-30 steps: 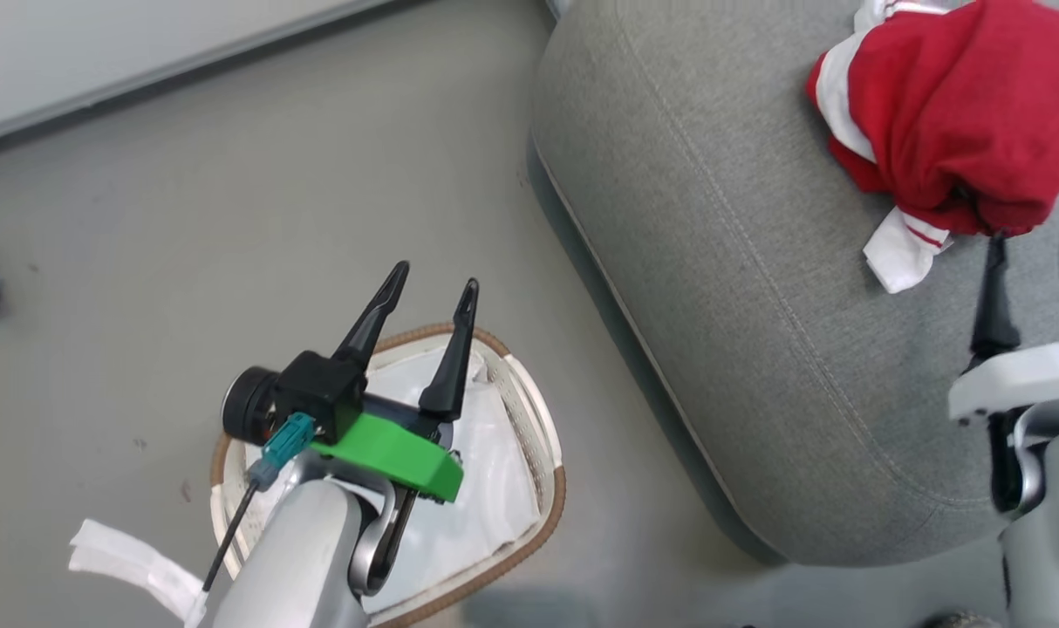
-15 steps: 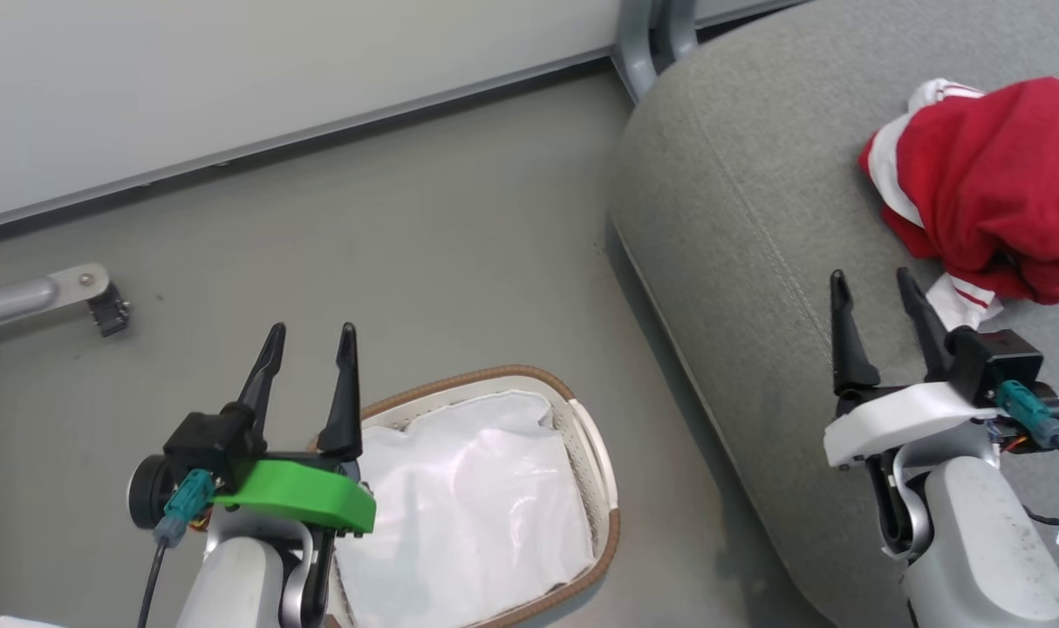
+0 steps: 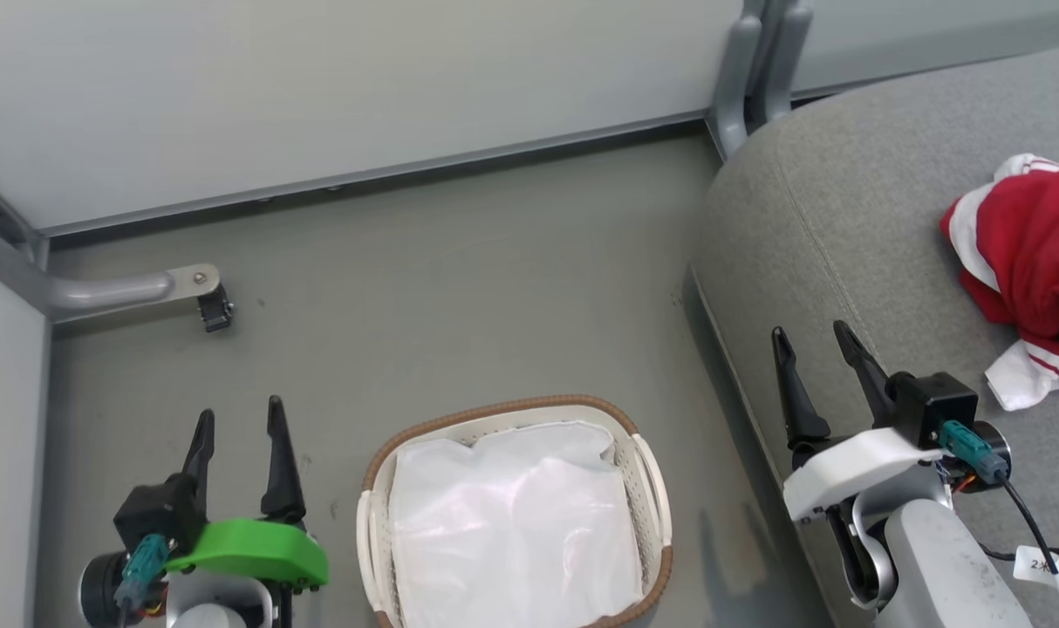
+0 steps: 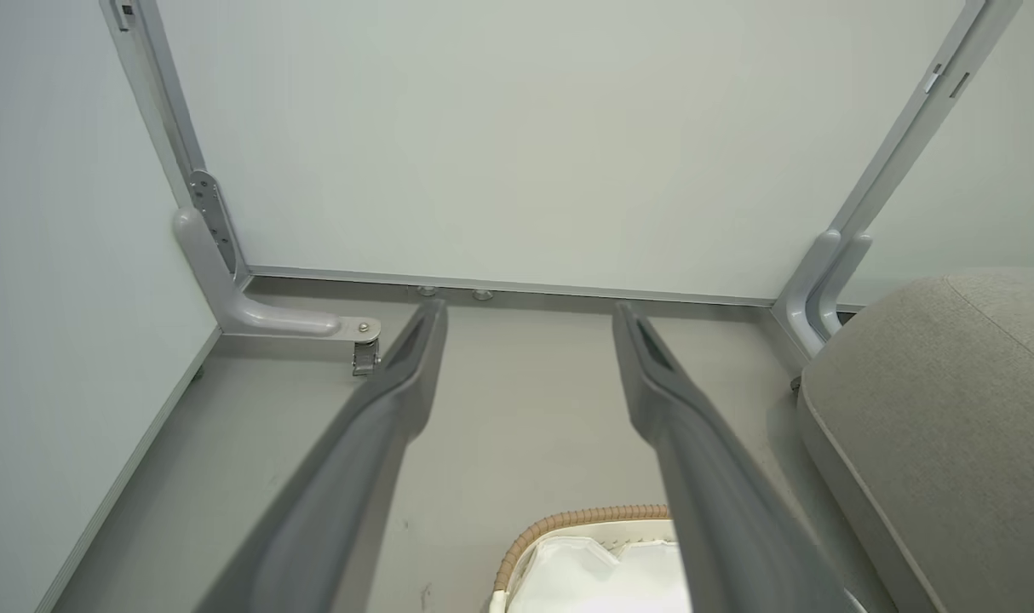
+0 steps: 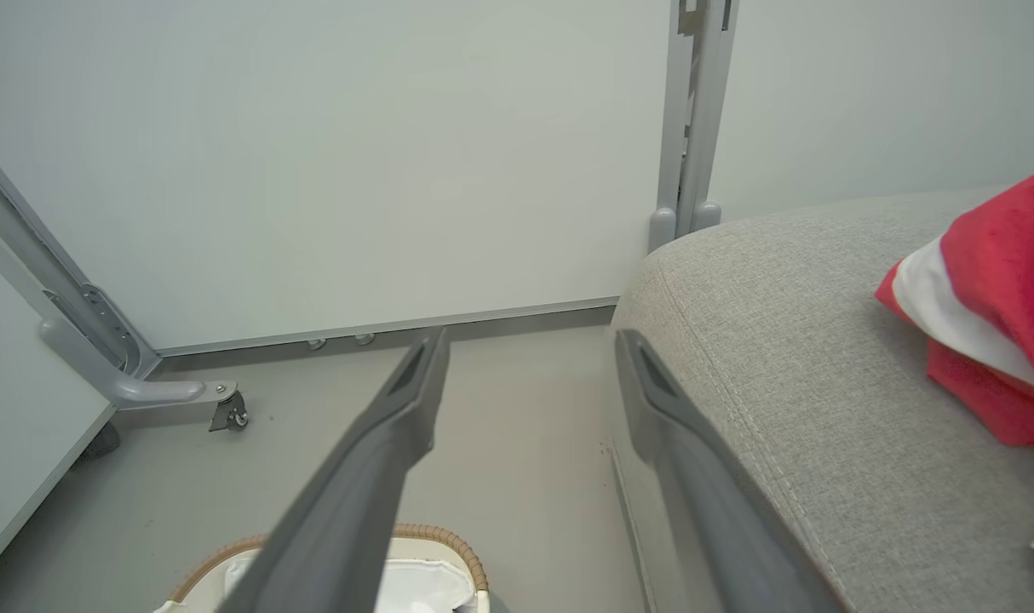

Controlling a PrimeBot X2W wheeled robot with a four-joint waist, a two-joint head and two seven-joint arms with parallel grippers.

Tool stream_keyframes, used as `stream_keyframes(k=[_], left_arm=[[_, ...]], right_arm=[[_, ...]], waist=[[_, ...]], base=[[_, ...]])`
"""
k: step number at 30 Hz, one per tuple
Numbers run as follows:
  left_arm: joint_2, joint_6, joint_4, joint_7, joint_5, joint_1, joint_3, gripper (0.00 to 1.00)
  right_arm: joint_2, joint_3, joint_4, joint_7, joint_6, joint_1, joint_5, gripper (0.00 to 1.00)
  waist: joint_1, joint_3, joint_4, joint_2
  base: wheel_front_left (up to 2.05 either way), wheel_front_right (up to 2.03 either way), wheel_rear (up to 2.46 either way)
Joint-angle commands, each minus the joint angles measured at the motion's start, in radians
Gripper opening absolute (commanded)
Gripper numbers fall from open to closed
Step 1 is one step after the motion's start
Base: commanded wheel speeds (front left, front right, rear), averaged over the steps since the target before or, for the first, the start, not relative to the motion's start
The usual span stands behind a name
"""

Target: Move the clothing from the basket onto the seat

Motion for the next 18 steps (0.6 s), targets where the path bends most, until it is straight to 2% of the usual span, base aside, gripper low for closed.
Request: stream_keyframes(k=[1, 7, 17, 18], left_arm=[[0.001, 0.011, 0.0, 0.001, 0.005, 0.022, 0.009, 1.0], [0.001, -0.019, 0.023, 0.001, -0.013, 0.087, 0.014, 1.0], [0.001, -0.045, 0.029, 0.001, -0.045, 0.141, 0.019, 1.0], [0.0, -0.043, 0.029, 0.0, -0.043, 0.129, 0.019, 0.0]], right_arm=[[-0.005, -0.003, -0.004, 0.0, -0.001, 0.024, 0.006, 1.0], [-0.005, -0.01, 0.001, 0.0, -0.001, 0.086, 0.029, 1.0], [-0.005, 0.0, 0.007, 0.0, -0.001, 0.146, 0.033, 1.0], [0.0, 0.0, 0.005, 0.0, 0.0, 0.137, 0.034, 0.0]], waist=[[0.0001, -0.033, 0.03, 0.0], [0.0001, -0.08, 0.042, 0.0], [0.0001, -0.124, 0.043, 0.0], [0.0001, -0.123, 0.043, 0.0]], base=[[0.0, 0.0, 0.0], [0.0, 0.0, 0.0], [0.0, 0.0, 0.0], [0.0, 0.0, 0.0]])
